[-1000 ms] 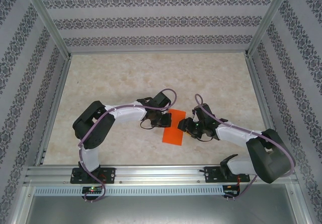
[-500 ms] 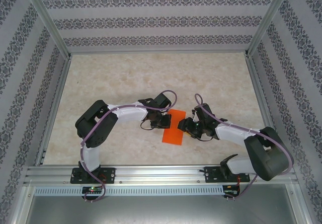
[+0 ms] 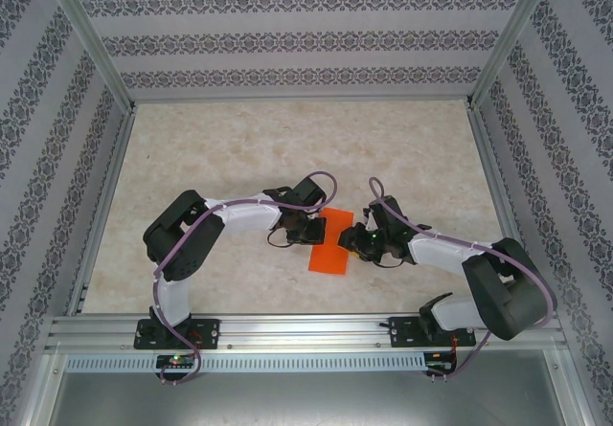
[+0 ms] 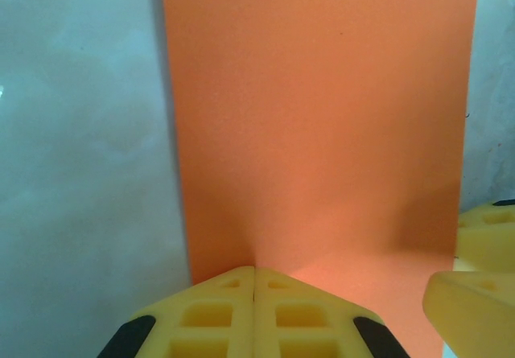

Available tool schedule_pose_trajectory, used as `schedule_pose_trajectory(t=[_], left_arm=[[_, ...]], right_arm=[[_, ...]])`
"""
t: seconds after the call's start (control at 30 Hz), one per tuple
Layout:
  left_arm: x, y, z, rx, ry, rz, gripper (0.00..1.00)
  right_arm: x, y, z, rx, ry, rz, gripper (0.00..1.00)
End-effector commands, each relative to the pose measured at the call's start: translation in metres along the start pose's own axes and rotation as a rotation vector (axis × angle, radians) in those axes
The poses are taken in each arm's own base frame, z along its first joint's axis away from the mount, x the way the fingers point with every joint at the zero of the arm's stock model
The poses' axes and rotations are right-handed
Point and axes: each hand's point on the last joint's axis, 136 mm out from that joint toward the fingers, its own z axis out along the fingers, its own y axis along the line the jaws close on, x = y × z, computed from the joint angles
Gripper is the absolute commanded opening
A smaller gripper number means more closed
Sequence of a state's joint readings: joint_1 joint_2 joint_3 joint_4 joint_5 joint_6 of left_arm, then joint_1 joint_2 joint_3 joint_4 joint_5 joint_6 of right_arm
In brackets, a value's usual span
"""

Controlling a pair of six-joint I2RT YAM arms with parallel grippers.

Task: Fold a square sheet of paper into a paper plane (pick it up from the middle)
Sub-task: Third fold the triangle at the center of the table.

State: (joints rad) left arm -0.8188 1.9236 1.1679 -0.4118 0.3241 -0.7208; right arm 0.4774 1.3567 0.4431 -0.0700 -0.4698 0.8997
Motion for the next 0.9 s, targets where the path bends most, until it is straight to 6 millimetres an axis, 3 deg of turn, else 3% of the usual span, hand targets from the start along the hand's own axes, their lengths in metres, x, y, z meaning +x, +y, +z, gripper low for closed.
schedule_pose_trajectory(t=[0.0, 0.23, 0.5, 0.7, 0.87], left_arm=[[0.008, 0.014, 0.006, -0.05, 0.017, 0.011, 0.06], [0.005, 0.007, 0.001, -0.025, 0.0, 0.03, 0.08], [0.001, -0.012, -0.019, 0.045, -0.058, 0.106, 0.18], [0.009, -0.02, -0.047, 0.058, -0.118, 0.2, 0.36], [0.034, -0.036, -0.06, -0.025, -0.162, 0.409, 0.53]], right_arm=[[-0.007, 0.016, -0.004, -0.048, -0.023, -0.033, 0.34], [-0.019, 0.017, -0.013, -0.054, -0.056, -0.031, 0.36], [-0.026, 0.022, -0.007, -0.072, -0.025, -0.034, 0.23], [-0.029, 0.024, 0.0, -0.085, -0.007, -0.021, 0.09], [-0.031, 0.026, 0.002, -0.09, -0.003, -0.006, 0.09]])
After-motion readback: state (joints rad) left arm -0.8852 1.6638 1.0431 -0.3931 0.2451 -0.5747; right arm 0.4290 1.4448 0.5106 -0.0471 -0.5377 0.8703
